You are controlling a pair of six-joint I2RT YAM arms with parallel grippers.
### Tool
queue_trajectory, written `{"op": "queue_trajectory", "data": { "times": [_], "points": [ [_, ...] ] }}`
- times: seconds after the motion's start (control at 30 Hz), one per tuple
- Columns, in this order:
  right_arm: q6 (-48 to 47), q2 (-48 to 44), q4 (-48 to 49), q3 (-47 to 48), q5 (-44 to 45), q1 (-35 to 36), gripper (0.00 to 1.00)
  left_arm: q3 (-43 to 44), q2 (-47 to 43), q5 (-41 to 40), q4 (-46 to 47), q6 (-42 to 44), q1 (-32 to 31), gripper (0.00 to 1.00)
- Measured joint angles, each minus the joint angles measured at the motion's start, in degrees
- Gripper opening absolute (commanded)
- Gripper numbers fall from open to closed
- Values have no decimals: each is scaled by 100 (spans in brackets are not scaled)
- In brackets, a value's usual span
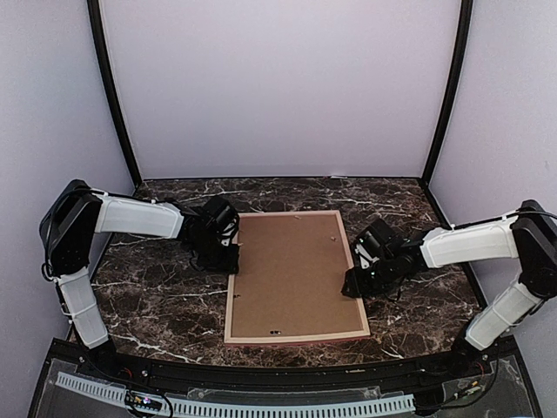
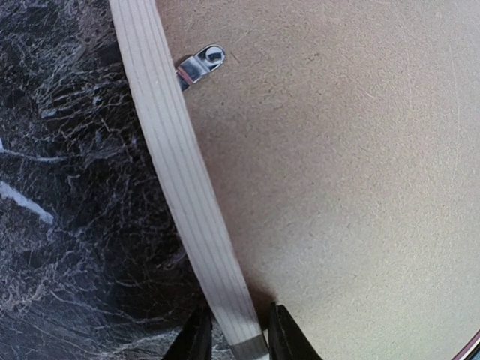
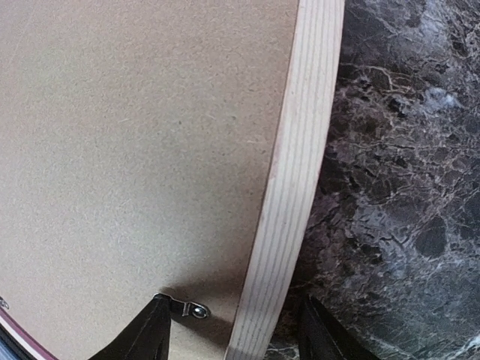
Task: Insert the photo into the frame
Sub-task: Press the fastener onto the backboard.
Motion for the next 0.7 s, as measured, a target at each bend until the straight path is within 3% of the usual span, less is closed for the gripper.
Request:
{"op": "queue_trajectory", "data": {
  "times": [0.27, 0.7],
  "points": [
    [11, 153, -52, 168, 166, 57, 51, 0, 0, 20, 0, 0, 2, 27],
    [256, 313, -195, 391, 393, 61, 27, 2, 0, 24, 0, 2, 2, 27]
  ]
}}
